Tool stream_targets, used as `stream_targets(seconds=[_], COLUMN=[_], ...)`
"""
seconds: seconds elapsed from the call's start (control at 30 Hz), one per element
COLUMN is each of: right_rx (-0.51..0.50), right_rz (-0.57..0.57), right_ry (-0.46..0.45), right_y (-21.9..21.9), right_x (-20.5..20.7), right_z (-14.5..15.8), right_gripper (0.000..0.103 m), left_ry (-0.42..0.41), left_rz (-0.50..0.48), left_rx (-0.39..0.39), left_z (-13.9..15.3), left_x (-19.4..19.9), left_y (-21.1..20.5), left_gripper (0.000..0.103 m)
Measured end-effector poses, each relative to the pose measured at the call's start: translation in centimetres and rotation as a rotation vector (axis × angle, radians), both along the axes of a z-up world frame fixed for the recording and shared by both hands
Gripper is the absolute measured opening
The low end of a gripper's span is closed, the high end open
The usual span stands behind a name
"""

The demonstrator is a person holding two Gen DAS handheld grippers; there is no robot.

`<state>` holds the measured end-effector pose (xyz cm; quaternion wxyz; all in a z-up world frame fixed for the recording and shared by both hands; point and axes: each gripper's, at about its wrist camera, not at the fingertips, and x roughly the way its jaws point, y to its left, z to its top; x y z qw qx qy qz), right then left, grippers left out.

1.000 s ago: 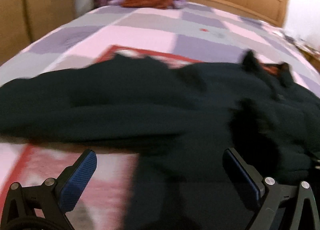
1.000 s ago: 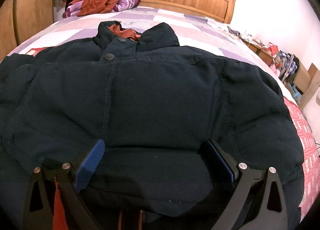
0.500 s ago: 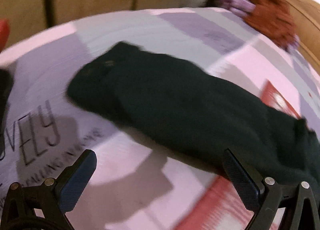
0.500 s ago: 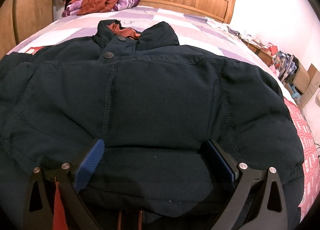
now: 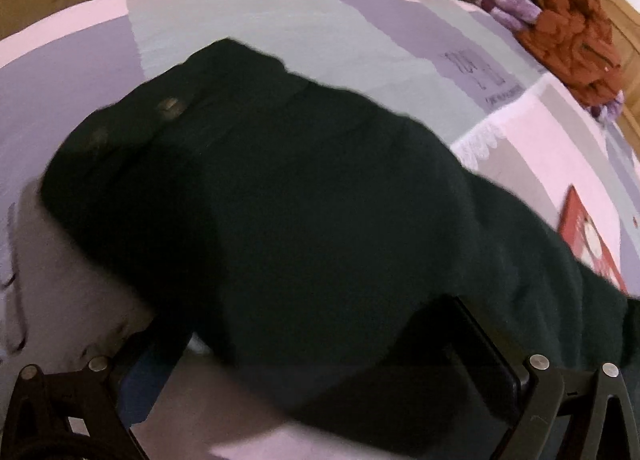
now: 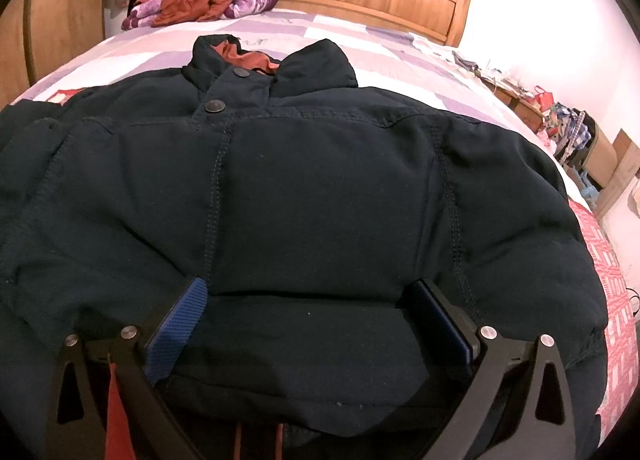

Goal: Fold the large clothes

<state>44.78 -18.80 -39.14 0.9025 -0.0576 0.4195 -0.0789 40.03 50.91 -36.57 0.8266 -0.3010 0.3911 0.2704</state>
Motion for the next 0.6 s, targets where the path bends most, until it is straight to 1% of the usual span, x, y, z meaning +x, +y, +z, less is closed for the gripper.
stream_targets(seconds=[0.03, 0.07, 0.1, 0.13, 0.2, 0.27, 0.47, 0.5, 0.6], right_rx=[0.001, 0.002, 0.003, 0.004, 0.004, 0.005, 0.005, 0.006, 0.006], right_rz=[0.000, 0.000, -0.001, -0.001, -0.001, -0.002, -0.001, 0.000, 0.000], right_ry=[0.000, 0.000, 0.000, 0.000, 0.000, 0.001, 0.001, 0.001, 0.001], right_y=[0.0, 0.0, 0.0, -0.1, -0.1, 0.0, 0.0, -0.1, 0.0], right_x=[0.0, 0.0, 0.0, 0.0, 0.1, 0.1, 0.0, 0.0, 0.0], right_z=[0.0, 0.0, 0.0, 0.0, -0.1, -0.1, -0.1, -0.1, -0.1], right_gripper=[0.102, 0.102, 0.102, 0.102, 0.102, 0.102, 0.103, 0.103, 0.103], left_ry=[-0.020, -0.047, -0.066, -0.084, -0.106, -0.114, -0.215, -0.232, -0.286], left_rz=[0.005, 0.008, 0.009, 0.004, -0.043, -0.092, -0.200, -0.234, -0.334], left_rx=[-0.002, -0.014, -0.031, -0.041, -0.018, 0.039, 0.167, 0.197, 0.244], left_z=[0.1, 0.3, 0.5, 0.9, 2.2, 3.9, 10.3, 11.8, 15.5], left_x=[0.6, 0.7, 1.0, 1.1, 1.4, 1.7, 1.9, 2.1, 2.9], left_y=[0.4, 0.8, 1.1, 1.2, 0.8, 0.0, -3.2, -4.4, -7.9], left_gripper=[0.087, 0.076, 0.051, 0.033, 0.021, 0.019, 0.017, 0.017, 0.017])
